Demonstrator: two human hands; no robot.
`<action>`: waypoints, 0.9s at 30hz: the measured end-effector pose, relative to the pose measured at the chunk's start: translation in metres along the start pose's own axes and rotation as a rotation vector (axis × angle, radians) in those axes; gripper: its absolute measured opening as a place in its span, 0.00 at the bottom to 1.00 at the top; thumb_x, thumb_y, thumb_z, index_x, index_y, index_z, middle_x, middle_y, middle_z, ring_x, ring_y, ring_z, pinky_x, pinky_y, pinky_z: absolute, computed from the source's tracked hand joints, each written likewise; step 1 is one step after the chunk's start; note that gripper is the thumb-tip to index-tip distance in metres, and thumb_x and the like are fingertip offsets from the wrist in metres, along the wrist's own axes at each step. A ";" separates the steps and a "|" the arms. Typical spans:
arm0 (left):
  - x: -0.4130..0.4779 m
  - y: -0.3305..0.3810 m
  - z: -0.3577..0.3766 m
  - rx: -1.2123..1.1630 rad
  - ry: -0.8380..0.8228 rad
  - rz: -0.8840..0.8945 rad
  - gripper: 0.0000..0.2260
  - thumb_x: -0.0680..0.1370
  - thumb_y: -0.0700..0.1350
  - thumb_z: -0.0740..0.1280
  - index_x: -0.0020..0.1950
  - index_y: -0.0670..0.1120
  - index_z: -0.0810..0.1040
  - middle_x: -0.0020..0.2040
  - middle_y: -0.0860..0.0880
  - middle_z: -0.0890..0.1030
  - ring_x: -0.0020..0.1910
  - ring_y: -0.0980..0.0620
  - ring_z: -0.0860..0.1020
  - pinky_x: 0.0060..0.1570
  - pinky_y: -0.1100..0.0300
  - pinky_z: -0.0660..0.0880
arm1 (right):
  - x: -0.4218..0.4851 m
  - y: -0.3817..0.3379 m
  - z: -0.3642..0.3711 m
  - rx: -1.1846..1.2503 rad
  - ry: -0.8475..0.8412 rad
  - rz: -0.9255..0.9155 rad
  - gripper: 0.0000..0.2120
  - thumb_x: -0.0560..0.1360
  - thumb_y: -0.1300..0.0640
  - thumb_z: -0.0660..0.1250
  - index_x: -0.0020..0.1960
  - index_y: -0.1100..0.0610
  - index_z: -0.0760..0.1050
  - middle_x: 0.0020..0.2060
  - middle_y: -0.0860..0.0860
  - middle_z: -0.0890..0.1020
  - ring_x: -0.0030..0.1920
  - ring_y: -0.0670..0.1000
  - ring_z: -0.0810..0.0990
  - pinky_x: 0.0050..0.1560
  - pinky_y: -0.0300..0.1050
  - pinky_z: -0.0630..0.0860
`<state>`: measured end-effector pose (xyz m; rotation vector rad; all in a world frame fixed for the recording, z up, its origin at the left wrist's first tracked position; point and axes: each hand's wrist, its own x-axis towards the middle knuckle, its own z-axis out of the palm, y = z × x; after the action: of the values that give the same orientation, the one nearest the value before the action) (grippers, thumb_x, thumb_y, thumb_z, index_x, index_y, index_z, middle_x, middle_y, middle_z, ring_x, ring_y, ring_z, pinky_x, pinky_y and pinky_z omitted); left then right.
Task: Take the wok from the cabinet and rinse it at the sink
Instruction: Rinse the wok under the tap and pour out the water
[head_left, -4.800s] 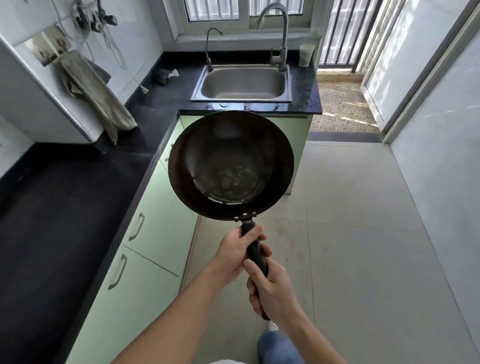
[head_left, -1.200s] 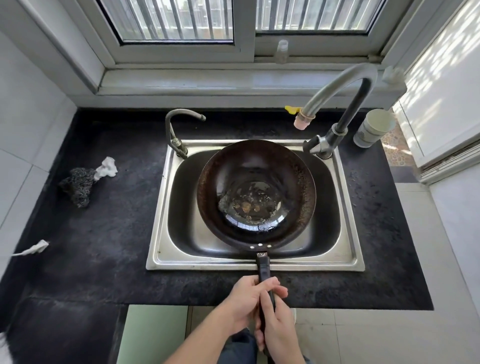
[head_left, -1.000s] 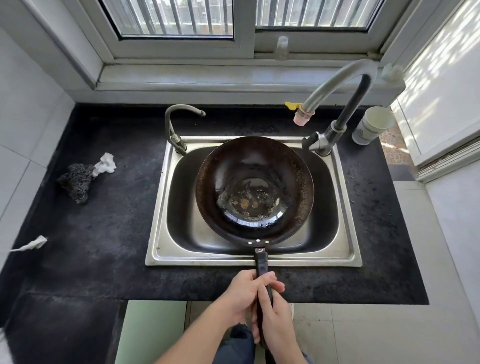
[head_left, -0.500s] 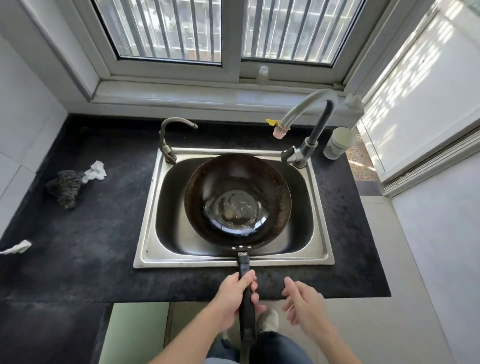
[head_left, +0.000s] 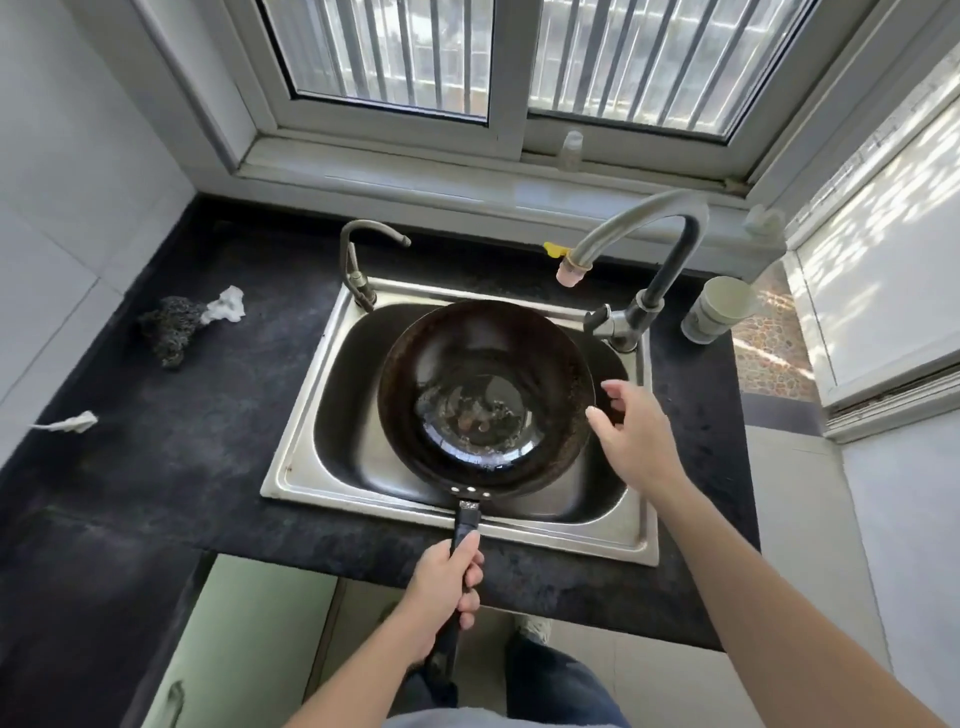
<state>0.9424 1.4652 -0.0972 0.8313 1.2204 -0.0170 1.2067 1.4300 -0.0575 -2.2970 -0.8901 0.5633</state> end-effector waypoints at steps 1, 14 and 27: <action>0.000 0.000 0.001 0.002 0.013 0.002 0.14 0.81 0.53 0.61 0.45 0.42 0.73 0.28 0.51 0.70 0.23 0.54 0.65 0.22 0.61 0.65 | 0.015 -0.001 -0.005 0.000 -0.006 -0.013 0.24 0.79 0.52 0.68 0.73 0.56 0.68 0.67 0.54 0.75 0.66 0.53 0.75 0.67 0.54 0.75; 0.001 0.003 0.014 0.079 0.138 0.027 0.16 0.82 0.53 0.60 0.42 0.43 0.72 0.27 0.51 0.68 0.21 0.53 0.64 0.21 0.62 0.65 | 0.094 -0.020 -0.020 0.013 -0.162 -0.089 0.33 0.81 0.58 0.63 0.81 0.59 0.51 0.77 0.57 0.66 0.76 0.56 0.65 0.74 0.47 0.59; 0.003 -0.001 0.015 0.145 0.183 0.063 0.15 0.80 0.53 0.63 0.42 0.42 0.74 0.28 0.50 0.69 0.21 0.53 0.64 0.21 0.61 0.65 | 0.100 -0.017 -0.016 -0.074 -0.215 -0.154 0.35 0.81 0.57 0.64 0.82 0.57 0.49 0.79 0.56 0.62 0.75 0.59 0.68 0.75 0.56 0.64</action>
<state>0.9553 1.4566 -0.0987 1.0153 1.3758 0.0224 1.2766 1.5045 -0.0509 -2.2375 -1.1971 0.7299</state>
